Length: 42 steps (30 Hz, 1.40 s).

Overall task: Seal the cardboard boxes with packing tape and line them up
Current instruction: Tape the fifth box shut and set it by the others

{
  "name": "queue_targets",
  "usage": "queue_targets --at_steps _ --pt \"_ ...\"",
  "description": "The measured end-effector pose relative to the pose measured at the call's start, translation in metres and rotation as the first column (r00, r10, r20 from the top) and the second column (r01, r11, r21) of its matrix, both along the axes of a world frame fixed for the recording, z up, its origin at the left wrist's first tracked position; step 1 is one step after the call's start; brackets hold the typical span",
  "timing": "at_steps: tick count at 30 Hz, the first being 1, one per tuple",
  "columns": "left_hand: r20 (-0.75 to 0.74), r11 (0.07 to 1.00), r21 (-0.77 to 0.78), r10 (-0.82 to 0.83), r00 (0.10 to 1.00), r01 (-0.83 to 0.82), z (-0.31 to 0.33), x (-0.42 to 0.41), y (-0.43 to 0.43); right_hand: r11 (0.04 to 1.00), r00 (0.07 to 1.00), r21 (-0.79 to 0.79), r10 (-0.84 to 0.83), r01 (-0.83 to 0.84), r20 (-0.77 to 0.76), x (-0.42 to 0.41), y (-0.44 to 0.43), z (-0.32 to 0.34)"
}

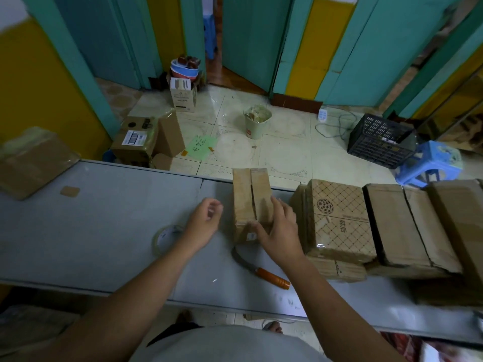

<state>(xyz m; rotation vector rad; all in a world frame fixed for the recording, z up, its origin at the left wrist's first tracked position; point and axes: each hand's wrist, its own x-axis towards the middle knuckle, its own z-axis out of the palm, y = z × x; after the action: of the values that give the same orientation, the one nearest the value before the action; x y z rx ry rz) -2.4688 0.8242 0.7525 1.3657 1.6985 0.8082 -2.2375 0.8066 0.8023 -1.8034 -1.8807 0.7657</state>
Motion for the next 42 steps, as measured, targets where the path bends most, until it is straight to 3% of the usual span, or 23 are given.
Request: queue_targets --at_steps 3,6,9,11,14,18,25,30,34,39,42 --pt "-0.277 0.998 0.032 0.061 0.959 -0.054 -0.013 -0.041 -0.032 0.998 0.998 0.034 0.058 -0.059 0.024 -0.004 0.003 0.004" --pt "-0.371 0.999 -0.05 -0.009 0.929 -0.01 -0.022 -0.068 -0.063 0.994 0.995 0.052 0.095 -0.095 0.013 -0.01 0.006 0.007" --pt "-0.575 0.978 -0.172 -0.198 0.794 0.119 -0.03 -0.074 -0.078 0.991 0.993 0.068 0.117 -0.118 0.015 -0.015 0.007 0.008" --pt "-0.612 0.985 -0.115 -0.171 0.772 0.127 -0.03 -0.072 -0.08 0.988 0.991 0.075 0.131 -0.132 0.021 -0.018 0.008 0.011" --pt "-0.597 0.994 0.04 -0.056 0.8 0.1 -0.016 -0.07 -0.077 0.983 0.99 0.122 0.142 -0.141 -0.003 -0.025 0.009 0.02" --pt "-0.558 0.971 0.163 -0.056 0.828 0.176 0.022 -0.062 -0.077 0.954 0.971 0.215 0.228 -0.208 -0.073 -0.031 0.01 0.039" --pt "-0.462 0.867 0.368 -0.144 0.875 0.337 0.087 -0.024 -0.076 0.915 0.899 0.041 0.401 -0.4 -0.174 -0.04 0.015 0.072" --pt "-0.448 0.86 0.322 -0.23 0.864 0.395 0.104 -0.013 -0.069 0.926 0.871 0.123 0.377 -0.357 -0.316 -0.035 0.013 0.079" --pt "-0.409 0.877 0.263 -0.276 0.87 0.402 0.107 -0.009 -0.065 0.96 0.867 0.177 0.272 -0.216 -0.418 -0.029 0.004 0.078" --pt "-0.365 0.876 0.263 -0.298 0.882 0.405 0.102 -0.005 -0.062 0.967 0.891 0.164 0.243 -0.193 -0.384 -0.023 -0.002 0.08" --pt "-0.263 0.889 0.247 -0.322 0.91 0.386 0.103 -0.003 -0.055 0.972 0.895 0.131 0.231 -0.195 -0.382 -0.019 -0.003 0.078"
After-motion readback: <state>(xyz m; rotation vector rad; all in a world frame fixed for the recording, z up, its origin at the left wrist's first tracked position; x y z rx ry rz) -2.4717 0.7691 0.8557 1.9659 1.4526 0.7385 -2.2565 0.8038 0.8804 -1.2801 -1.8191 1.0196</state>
